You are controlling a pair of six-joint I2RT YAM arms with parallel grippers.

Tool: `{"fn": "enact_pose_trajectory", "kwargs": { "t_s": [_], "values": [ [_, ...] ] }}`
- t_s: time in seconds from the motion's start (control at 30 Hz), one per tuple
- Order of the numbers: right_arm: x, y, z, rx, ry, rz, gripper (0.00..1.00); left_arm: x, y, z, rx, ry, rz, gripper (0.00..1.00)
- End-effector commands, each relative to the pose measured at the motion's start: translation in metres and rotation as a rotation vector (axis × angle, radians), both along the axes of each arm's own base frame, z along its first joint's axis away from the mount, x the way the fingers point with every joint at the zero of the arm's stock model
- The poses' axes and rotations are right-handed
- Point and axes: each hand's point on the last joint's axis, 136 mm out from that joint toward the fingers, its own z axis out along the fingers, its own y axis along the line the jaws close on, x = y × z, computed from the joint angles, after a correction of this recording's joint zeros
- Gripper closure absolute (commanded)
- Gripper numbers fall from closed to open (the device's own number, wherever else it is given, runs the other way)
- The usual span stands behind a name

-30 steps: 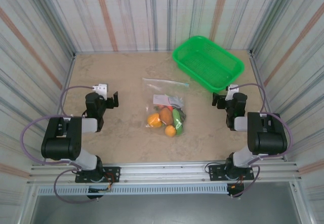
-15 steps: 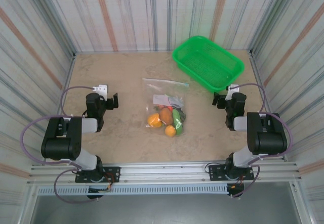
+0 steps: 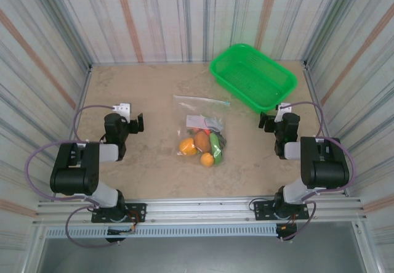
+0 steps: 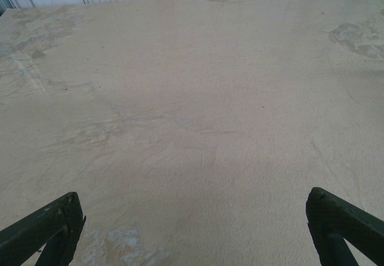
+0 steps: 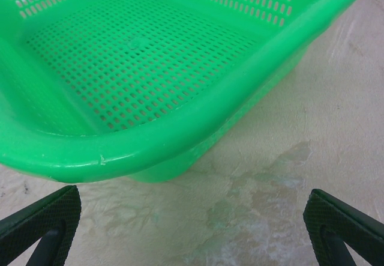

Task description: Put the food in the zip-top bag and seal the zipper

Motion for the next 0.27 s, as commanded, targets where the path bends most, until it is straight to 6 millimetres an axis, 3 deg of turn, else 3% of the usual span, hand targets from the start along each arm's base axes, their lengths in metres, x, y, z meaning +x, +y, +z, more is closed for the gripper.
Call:
{"fn": "enact_pose_trajectory", "kwargs": {
  "t_s": [0.0,0.23],
  "values": [
    [0.0022,-0.004,0.0039,0.005,-0.009,-0.02,0.01,0.0003,0.0003,0.004,0.02,-0.014,0.002,0.01],
    [0.0023,-0.0034,0.0039,0.006,-0.01,-0.017,0.01,0.0005,-0.001,0.0042,0.019,-0.014,-0.007,0.01]
  ]
}}
